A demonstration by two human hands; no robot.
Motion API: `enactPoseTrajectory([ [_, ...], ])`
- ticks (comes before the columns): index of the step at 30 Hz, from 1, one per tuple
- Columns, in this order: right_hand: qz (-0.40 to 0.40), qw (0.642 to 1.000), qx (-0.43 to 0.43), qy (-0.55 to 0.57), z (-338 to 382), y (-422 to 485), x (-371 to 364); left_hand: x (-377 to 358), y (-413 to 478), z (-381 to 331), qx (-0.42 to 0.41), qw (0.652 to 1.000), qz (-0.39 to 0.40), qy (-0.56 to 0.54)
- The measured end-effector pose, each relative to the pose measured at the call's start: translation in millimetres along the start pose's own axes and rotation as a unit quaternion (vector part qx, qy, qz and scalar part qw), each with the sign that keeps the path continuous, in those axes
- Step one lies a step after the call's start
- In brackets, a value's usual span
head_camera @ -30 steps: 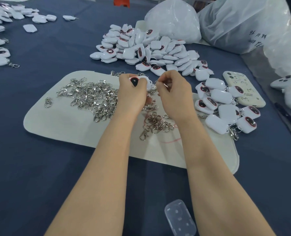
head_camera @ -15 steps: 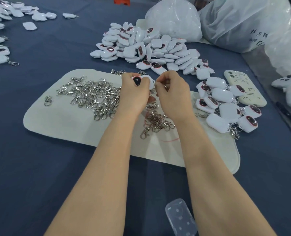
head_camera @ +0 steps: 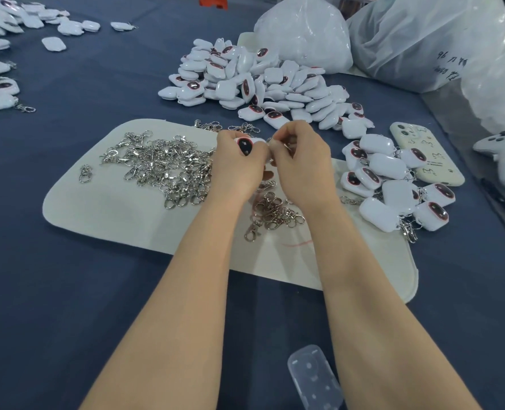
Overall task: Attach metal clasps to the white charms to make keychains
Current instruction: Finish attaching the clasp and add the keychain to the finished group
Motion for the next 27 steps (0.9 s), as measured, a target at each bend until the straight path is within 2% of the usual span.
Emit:
enactPoseTrajectory([
  [3,0.015,1.000,0.001,-0.018,-0.4,-3.1,-4.0,3.7,-2.3,-4.8,-0.012,0.999,-0.023,-0.027],
  [8,-0.020,1.000,-0.007,0.006,-2.8,-6.6,-3.2,1.9,-0.7,-9.5,-0.026,0.999,-0.018,-0.036],
  [14,-0.027,0.999,-0.020,0.010,-6.2,-3.8,-0.9,2.5,-1.0,-2.9,0.010,0.999,-0.008,-0.045],
  [22,-0.019,0.999,-0.027,0.014,-8.0,-2.0,-0.8,-4.7,-6.1,-13.8,-0.070,0.989,0.055,0.120],
  [27,0.001,0.999,-0.024,0.031,-7.5,-2.4,-1.3,-1.6,-3.0,-11.7,-0.064,0.987,0.035,0.140],
])
Point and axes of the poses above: each hand's wrist, its own y-axis towards the middle knuckle, its own x-axis out of the back of the hand, z = x × y, the point moved 6 cm from there along y, towards the middle knuckle, and after that the axes turned 2 degrees about -y, right-handed, at the moved point
